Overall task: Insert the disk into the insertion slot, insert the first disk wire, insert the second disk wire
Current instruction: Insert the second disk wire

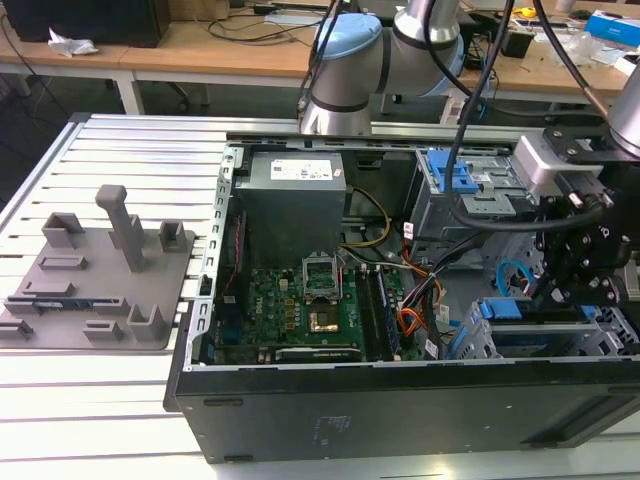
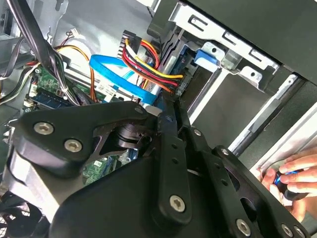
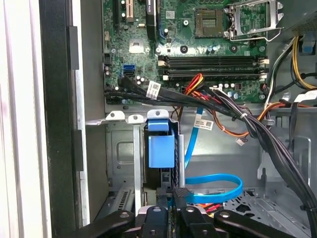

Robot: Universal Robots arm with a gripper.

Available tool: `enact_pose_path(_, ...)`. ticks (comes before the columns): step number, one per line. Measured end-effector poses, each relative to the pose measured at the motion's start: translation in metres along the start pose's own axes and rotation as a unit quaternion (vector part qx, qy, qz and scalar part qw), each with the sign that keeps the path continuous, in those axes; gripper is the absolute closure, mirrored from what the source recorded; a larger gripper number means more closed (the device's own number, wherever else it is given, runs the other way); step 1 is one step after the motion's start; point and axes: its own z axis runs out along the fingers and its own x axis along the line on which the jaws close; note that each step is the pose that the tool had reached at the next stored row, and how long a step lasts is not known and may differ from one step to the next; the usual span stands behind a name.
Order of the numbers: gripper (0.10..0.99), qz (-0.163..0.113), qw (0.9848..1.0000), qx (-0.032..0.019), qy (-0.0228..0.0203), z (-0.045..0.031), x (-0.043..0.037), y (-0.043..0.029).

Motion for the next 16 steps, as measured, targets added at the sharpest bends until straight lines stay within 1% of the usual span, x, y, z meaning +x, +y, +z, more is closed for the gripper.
enact_pose_path(1,0.855,0.0,1.0,0.0001,-0.0004,-0.0023,0.0,-0.0001)
enact_pose_path(2,0.855,0.0,1.0,0.0002,0.0004,-0.0068,0.0,-0.0002)
enact_pose_path(3,0.733,0.0,1.0,0.0002,0.0007,-0.0141,0.0,-0.0004)
enact_pose_path(4,0.671,0.0,1.0,0.0002,0.0014,-0.0248,0.0001,-0.0008)
enact_pose_path(5,0.608,0.0,1.0,0.0002,0.0024,-0.0326,0.0001,-0.001)
enact_pose_path(6,0.608,0.0,1.0,0.0003,0.0037,-0.0384,-0.0001,-0.0012)
enact_pose_path(12,0.608,0.0,1.0,0.0003,0.0037,-0.039,-0.0001,-0.0012)
enact_pose_path(13,0.62,0.0,1.0,0.0003,0.0037,-0.0391,-0.0001,-0.0012)
enact_pose_path(14,0.69,0.0,1.0,0.0003,0.0037,-0.0393,-0.0001,-0.0012)
enact_pose_path(15,0.812,0.0,1.0,0.0003,0.0037,-0.0395,-0.0001,-0.0012)
enact_pose_path(16,0.812,0.0,1.0,0.0003,0.0037,-0.0395,-0.0001,-0.0012)
